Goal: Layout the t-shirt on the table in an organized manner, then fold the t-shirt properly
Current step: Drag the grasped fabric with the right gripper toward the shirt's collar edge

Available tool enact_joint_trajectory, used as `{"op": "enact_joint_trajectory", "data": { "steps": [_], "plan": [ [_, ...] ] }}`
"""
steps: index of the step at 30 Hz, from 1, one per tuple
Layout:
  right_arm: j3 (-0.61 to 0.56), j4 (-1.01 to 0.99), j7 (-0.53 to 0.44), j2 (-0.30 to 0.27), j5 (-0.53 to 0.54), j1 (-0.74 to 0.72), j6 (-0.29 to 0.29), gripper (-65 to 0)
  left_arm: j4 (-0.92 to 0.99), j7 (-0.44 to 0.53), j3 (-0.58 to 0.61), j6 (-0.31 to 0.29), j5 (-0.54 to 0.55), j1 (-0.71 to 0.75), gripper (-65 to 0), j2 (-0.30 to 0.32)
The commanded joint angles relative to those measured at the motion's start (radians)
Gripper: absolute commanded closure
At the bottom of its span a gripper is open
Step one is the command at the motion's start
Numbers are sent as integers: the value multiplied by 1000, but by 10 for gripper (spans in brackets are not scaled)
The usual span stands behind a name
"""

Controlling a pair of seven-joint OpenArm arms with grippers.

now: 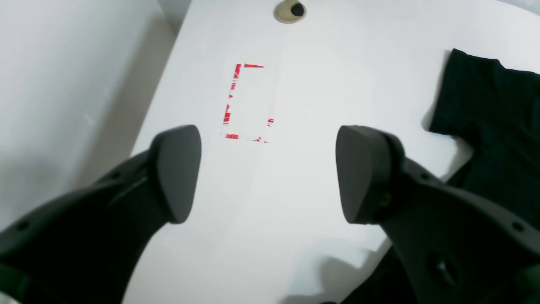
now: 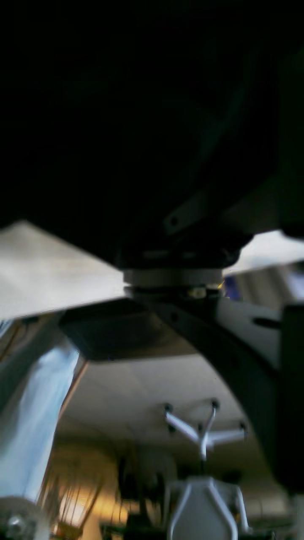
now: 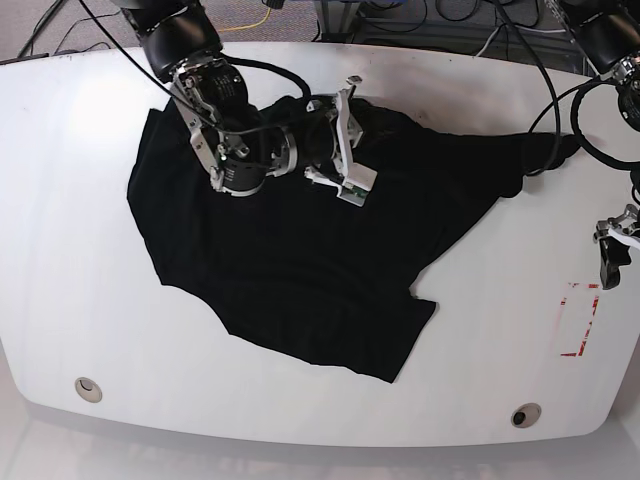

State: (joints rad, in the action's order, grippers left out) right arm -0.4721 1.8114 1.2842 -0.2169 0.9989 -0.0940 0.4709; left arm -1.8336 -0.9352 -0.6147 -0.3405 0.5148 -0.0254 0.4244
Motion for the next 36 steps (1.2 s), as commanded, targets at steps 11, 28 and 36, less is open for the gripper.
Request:
{"op": "enact_joint_trajectory", "data": {
  "steps": [11,28,36],
  "plan": [
    [5,179,-58,-62,-102,135,1,0,-12,25,-6,-1,12,-15,-471,18],
    [62,209,-105,-69,-122,234,-4,0,-13,25,43,-1,12,-17,-471,18],
    [42,209,-105,-112,-122,234,-4,-284,-13,25,45,-1,12,-17,-471,18]
  ]
}}
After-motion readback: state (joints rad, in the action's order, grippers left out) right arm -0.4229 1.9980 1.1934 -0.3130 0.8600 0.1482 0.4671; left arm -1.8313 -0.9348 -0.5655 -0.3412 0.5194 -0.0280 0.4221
